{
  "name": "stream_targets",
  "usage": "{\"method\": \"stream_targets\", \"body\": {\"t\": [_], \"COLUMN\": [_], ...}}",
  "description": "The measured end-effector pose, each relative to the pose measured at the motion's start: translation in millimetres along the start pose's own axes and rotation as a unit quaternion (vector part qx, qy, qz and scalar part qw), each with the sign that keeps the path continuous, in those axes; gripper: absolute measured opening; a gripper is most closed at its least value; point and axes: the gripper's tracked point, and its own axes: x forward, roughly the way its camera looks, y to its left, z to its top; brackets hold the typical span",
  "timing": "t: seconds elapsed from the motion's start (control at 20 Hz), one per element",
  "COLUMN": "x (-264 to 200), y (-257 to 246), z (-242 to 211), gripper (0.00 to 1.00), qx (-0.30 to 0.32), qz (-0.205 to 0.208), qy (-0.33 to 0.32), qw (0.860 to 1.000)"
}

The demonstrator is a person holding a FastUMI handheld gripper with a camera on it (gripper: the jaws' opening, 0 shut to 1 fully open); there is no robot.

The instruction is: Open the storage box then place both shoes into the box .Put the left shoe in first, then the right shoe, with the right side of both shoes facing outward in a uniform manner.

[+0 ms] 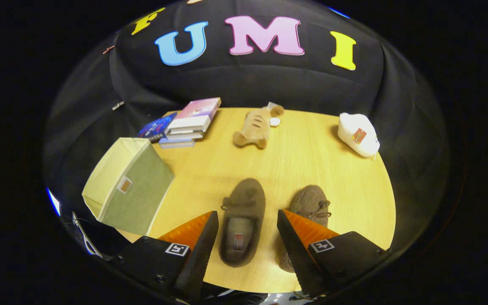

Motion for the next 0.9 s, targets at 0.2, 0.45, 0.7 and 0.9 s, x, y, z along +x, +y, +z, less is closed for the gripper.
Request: {"method": "stream_targets", "body": {"t": [0.2,0.45,0.7,0.9], "x": [45,90,105,95], "y": [-10,-17,-24,-20], "z": [-45,-61,-72,-66], "gripper": [0.84,0.74,0.22,0.05], "qx": [0.000,0.032,0.096,0.122], "qz": [-0.019,-0.036,-0.044,-0.031], "qy": [0.053,0.093,0.125,0.122], "qw": [0.998,0.995,0.987,0.984]}}
